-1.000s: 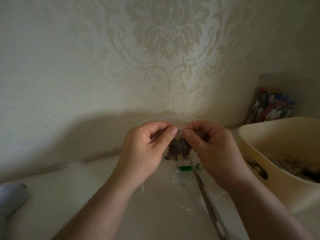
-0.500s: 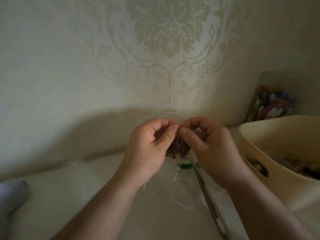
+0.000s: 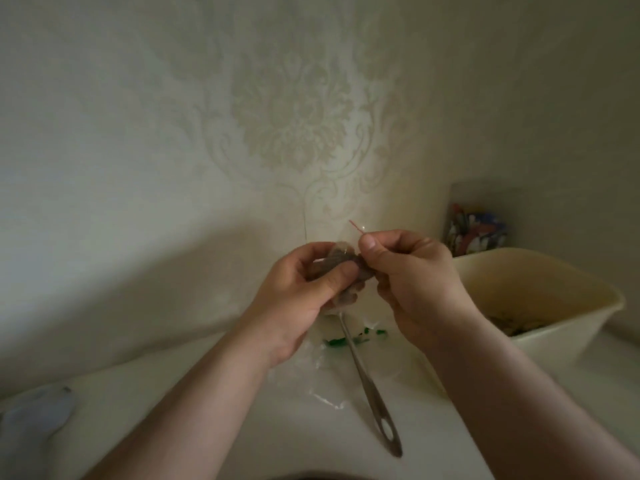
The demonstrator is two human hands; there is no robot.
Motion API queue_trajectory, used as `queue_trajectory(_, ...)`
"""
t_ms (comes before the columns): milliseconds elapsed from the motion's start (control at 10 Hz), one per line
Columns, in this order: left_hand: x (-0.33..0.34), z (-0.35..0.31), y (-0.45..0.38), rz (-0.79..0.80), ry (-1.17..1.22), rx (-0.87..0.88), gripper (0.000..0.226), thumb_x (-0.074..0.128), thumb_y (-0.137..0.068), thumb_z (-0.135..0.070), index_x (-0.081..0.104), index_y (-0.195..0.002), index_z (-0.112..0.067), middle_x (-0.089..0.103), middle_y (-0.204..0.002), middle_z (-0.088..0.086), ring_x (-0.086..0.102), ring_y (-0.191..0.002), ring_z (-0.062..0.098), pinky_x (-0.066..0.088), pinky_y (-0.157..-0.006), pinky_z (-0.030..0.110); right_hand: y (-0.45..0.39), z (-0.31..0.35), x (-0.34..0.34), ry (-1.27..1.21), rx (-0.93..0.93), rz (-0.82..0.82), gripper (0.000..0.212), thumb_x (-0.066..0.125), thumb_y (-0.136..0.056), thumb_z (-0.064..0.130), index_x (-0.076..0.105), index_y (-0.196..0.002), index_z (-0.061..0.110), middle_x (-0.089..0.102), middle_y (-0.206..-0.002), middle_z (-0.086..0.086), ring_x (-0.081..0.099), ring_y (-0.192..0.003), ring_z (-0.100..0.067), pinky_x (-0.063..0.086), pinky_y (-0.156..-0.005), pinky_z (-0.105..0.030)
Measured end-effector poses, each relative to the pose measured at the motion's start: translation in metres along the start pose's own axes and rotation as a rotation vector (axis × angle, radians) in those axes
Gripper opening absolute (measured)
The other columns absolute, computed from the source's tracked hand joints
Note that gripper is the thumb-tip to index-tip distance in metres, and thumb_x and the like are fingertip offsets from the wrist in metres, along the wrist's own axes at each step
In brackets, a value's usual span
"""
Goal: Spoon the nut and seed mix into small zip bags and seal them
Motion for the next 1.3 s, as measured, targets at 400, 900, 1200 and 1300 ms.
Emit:
queue_trajectory(400,0.067,-0.03,-0.021,-0.088,0.003,-0.151,0.039,0.078,-0.079,-0.018,0.068,-0.115,-0.009,0.076,-0.084,0.006,0.073,-0.068,0.013,0.059,-0.056,0.024,0.004,0.062,-0.064,0.177,0.128,0.1,0.024,0.068,-0.1,0.038,0.077,-0.106,0.016,0.078,-0.101,-0.01,0.07,-0.093,-0.023,0.061,-0.081,-0.033)
queue_trajectory(900,0.147,0.031,-0.084,0.166,-1.5,0.136,0.032,0.069,-0.089,-0.058,0.074,-0.107,-0.031,0.075,-0.097,-0.008,0.07,-0.09,0.016,0.06,-0.079,0.035,-0.073,0.038,-0.184,1.111,0.137,0.137,0.018,0.074,-0.096,0.03,0.081,-0.081,0.024,0.073,-0.072,0.005,0.068,-0.063,-0.005,0.052,-0.058,-0.022)
queue_trajectory(1200,0.141,0.051,-0.086,0.16,-1.379,0.26,0.024,0.065,-0.092,-0.038,0.076,-0.114,-0.038,0.075,-0.109,-0.016,0.063,-0.106,0.012,0.056,-0.09,0.035,-0.105,0.004,-0.199,1.55,0.338,0.208,0.026,0.061,-0.103,0.017,0.068,-0.128,0.012,0.067,-0.115,-0.011,0.064,-0.112,-0.021,0.05,-0.104,-0.035)
queue_trajectory(1300,0.141,0.048,-0.085,0.092,-1.259,0.266,0.026,0.066,-0.093,-0.036,0.074,-0.118,-0.036,0.073,-0.112,-0.016,0.064,-0.103,0.01,0.056,-0.09,0.035,-0.1,0.011,-0.199,1.515,0.357,0.107,0.01,0.058,-0.104,0.017,0.065,-0.11,0.013,0.057,-0.091,-0.01,0.058,-0.104,-0.018,0.049,-0.102,-0.033)
Point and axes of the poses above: each hand's wrist, its own y-axis away from the middle knuckle, its own x-axis out of the palm, z = x × y, the point moved 3 cm from there along -y, towards the middle knuckle
